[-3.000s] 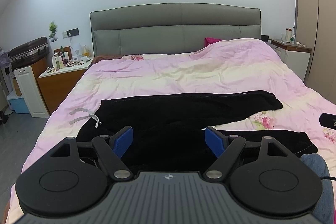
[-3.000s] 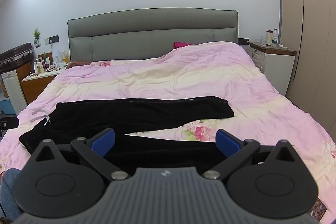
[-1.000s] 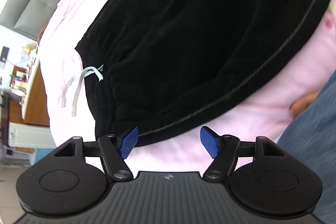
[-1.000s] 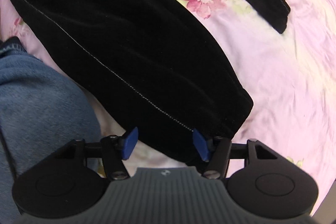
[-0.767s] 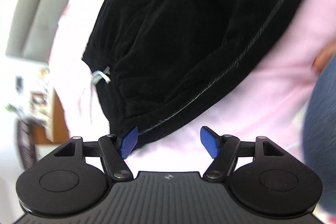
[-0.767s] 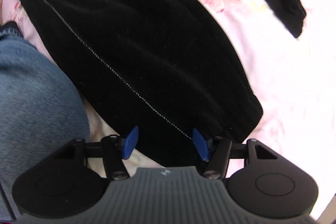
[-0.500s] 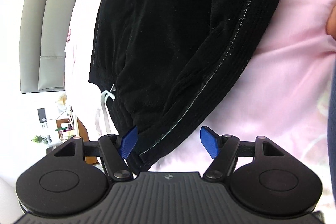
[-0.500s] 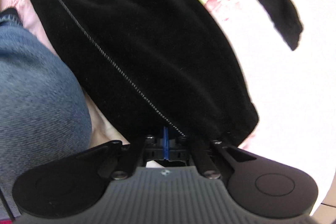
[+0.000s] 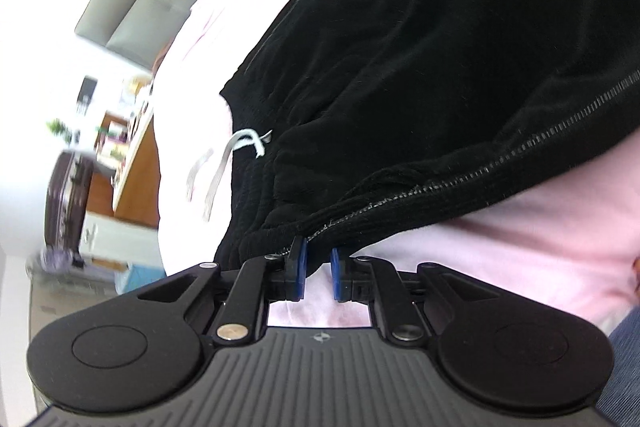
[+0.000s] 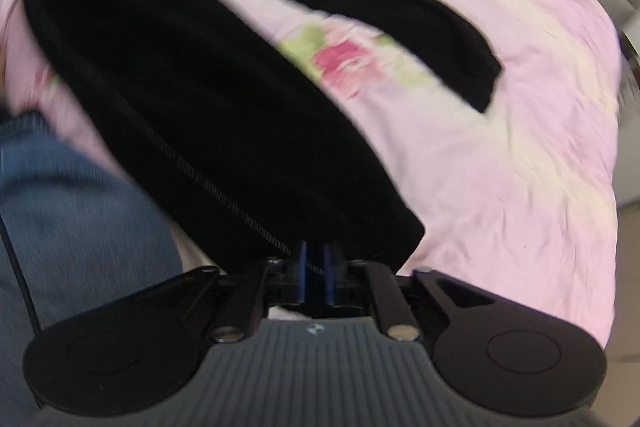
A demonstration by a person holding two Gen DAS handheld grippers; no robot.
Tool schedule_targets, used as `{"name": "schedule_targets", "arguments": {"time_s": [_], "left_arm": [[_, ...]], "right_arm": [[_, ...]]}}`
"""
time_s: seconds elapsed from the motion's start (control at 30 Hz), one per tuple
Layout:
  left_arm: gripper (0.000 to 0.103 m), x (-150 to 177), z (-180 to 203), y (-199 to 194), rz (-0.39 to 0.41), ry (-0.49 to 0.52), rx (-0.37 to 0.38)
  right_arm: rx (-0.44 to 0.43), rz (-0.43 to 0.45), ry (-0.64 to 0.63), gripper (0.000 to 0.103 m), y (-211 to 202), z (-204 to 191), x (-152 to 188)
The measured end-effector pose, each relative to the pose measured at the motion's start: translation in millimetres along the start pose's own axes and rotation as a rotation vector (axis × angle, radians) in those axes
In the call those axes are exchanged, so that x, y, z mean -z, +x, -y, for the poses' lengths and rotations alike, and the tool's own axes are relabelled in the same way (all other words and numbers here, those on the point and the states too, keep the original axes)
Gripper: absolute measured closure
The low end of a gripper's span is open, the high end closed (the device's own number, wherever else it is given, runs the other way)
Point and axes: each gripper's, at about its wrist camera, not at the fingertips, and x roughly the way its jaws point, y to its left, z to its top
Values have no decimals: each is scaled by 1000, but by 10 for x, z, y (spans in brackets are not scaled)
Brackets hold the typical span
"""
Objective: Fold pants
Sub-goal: 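Close the left gripper on the waistband while the right gripper grasps the pant leg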
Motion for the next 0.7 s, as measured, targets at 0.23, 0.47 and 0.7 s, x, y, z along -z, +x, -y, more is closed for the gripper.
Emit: {"name": "schedule_targets", "arguments": {"time_s": [0.23, 0.47, 0.7], "left_arm": [[96, -95, 36, -10, -63, 10, -41], [102, -195, -47, 101, -173, -27, -93], [93, -187, 73, 12, -163, 85, -21]], "right_arm": [[-117, -130, -260, 54, 563, -213, 79], [-214, -178, -444, 45, 949, -230, 0], [-254, -107, -312, 101, 800, -7, 194]]}}
